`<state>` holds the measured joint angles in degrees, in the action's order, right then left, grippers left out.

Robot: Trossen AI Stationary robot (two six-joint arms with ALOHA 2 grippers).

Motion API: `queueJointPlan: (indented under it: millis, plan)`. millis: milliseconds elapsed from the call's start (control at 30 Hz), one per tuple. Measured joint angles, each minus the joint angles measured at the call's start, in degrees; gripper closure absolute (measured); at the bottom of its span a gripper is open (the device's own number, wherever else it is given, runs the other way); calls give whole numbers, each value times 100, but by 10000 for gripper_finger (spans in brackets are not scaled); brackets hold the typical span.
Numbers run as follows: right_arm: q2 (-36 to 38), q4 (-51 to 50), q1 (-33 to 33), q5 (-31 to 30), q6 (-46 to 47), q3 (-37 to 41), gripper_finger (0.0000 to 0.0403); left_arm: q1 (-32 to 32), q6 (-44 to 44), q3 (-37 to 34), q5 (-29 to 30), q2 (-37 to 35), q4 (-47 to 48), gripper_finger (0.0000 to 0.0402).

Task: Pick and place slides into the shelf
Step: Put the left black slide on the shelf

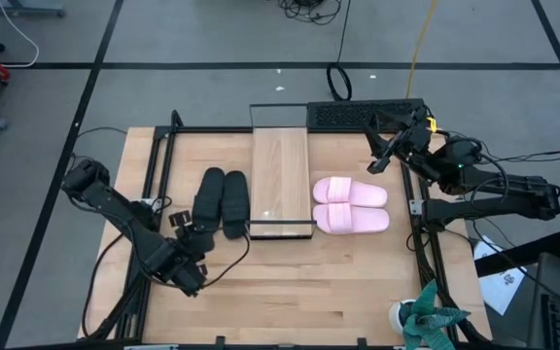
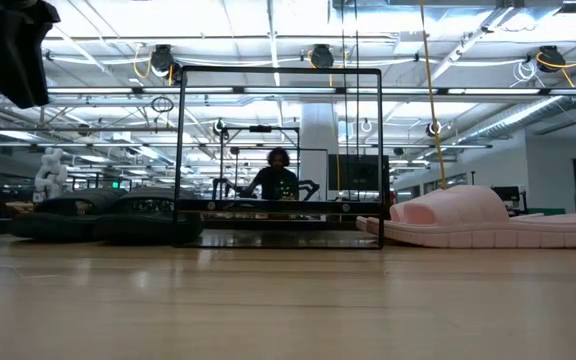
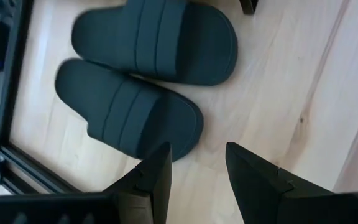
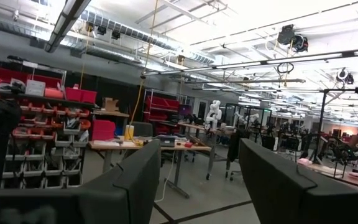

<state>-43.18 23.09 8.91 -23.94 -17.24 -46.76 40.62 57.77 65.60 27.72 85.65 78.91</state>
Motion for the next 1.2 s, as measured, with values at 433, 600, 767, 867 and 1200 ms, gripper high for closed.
queueJointPlan:
  millis: [433, 600, 767, 867, 1200]
  plan:
    - [0, 2, 0, 0, -160, 0, 195, -52, 125, -371, 79, -4, -500, 252]
    - [0, 15, 0, 0, -168, 0, 195, -146, -61, -748, 47, 0, -880, 252]
    - [0, 17, 0, 0, -163, 0, 195, -338, -34, -750, 189, 0, -644, 252]
    - [0, 17, 0, 0, -161, 0, 195, -457, -182, -826, 336, 0, -691, 252]
    - [0, 17, -1, 0, -163, 2, 195, -693, -360, -1388, 342, 0, -775, 252]
